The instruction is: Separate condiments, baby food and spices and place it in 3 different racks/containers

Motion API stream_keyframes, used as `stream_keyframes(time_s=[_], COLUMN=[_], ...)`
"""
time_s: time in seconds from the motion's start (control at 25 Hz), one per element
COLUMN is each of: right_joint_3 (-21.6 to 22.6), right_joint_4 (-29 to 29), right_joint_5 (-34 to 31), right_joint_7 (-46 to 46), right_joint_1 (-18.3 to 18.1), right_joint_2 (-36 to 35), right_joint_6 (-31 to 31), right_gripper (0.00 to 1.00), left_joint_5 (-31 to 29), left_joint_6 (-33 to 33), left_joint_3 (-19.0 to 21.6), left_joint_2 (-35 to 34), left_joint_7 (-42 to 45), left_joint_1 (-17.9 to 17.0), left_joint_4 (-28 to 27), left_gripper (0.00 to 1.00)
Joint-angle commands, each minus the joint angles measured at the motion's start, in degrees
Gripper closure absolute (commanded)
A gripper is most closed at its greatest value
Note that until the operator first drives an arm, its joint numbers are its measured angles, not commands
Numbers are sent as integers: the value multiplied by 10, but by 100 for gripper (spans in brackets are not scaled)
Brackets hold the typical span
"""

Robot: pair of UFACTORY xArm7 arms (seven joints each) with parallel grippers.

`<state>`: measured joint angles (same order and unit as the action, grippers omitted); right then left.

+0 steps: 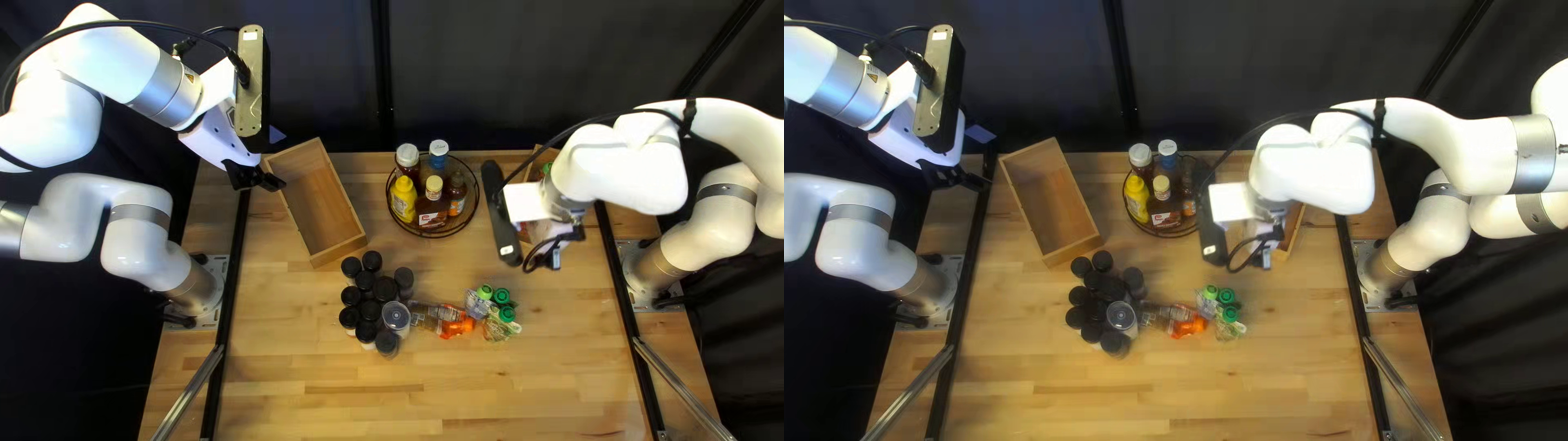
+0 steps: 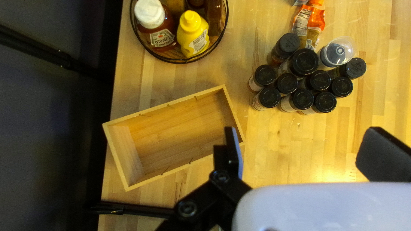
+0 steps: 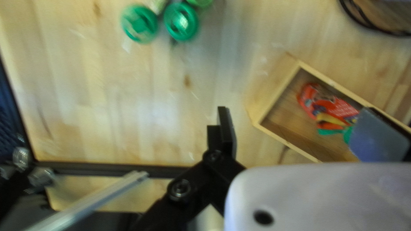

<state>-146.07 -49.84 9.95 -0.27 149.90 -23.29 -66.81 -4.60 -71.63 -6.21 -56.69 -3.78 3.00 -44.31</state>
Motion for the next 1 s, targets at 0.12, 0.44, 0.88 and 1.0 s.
stream_keyframes(time_s=[0.12, 0.44, 0.88, 1.0], right_joint_3=[101, 133, 131, 129], right_joint_4=[-73, -101, -84, -83], right_joint_5=[-97, -180, -204, -218], right_joint_7=[229, 375, 414, 434], right_joint_1=[-42, -36, -35, -32], right_joint_2=[126, 216, 267, 281], right_joint_6=[37, 39, 77, 78], right_gripper=[0, 0, 0, 0], left_joint_5=[0, 0, 0, 0], left_joint_6=[0, 0, 0, 0], left_joint_3=[0, 0, 0, 0], left_joint_2=[0, 0, 0, 0], left_joint_7=[0, 0, 0, 0], left_joint_1=[0, 0, 0, 0], left_joint_4=[0, 0, 0, 0], left_gripper=[0, 0, 0, 0])
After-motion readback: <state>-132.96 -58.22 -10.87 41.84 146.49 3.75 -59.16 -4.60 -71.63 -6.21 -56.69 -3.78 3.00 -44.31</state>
